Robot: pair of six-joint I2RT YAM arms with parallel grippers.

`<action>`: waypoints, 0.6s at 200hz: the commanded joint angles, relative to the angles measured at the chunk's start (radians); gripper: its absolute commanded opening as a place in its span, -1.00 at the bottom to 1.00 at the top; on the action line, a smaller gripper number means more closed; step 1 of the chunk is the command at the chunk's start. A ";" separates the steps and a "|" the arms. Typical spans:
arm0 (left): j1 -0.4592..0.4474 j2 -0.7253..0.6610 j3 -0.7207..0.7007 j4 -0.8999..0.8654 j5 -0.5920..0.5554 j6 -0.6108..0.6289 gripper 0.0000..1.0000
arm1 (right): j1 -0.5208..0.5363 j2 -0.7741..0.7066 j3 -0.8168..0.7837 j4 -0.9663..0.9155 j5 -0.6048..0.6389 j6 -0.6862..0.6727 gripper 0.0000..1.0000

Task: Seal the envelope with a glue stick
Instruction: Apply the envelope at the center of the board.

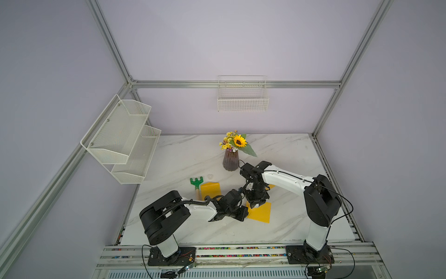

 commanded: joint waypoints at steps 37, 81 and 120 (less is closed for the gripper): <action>-0.005 0.004 0.021 -0.009 -0.007 0.018 -1.00 | 0.017 0.036 -0.007 -0.048 0.114 -0.012 -1.00; -0.005 0.003 0.019 -0.010 -0.009 0.018 -1.00 | 0.024 0.006 -0.045 0.001 -0.079 -0.037 -1.00; -0.006 0.007 0.022 -0.009 -0.007 0.020 -1.00 | 0.024 0.053 -0.024 -0.193 0.335 0.014 -1.00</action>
